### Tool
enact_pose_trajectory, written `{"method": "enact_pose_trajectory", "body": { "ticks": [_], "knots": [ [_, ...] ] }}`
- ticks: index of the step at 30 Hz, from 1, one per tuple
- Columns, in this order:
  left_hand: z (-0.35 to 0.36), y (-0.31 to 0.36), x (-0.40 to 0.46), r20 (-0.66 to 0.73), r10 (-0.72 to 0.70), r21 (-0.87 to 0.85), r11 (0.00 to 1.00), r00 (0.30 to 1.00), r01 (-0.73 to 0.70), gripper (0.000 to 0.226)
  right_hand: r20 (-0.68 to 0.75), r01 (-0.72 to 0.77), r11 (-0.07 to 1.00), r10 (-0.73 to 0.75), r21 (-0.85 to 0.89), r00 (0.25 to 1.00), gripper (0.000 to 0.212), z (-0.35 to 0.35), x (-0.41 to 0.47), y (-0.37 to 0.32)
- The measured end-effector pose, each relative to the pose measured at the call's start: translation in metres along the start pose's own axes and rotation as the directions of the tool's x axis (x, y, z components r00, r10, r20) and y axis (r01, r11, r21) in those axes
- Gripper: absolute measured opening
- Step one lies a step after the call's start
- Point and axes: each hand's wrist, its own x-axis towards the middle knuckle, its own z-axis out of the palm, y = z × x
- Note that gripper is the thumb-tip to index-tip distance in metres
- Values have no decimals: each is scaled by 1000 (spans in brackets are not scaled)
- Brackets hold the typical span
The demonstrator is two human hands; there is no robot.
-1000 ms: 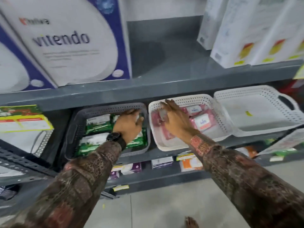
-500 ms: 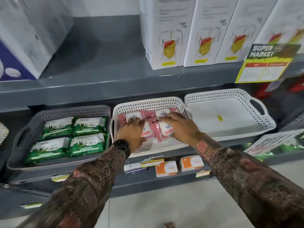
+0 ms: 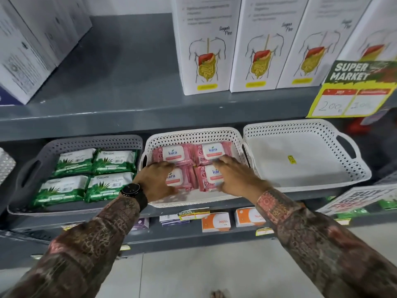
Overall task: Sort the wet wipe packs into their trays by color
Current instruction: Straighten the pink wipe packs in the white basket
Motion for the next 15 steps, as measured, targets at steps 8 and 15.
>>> {"method": "enact_pose_trajectory", "body": {
  "ticks": [8,15],
  "knots": [
    [35,9,51,-72,-190,-110,977,979,182,85,-17,-100,993,101,66,995,82,19,63,-2],
    [68,2,63,-31,-208,-90,975,978,204,76,-104,-103,993,96,-62,990,82,51,67,3]
  ]
}}
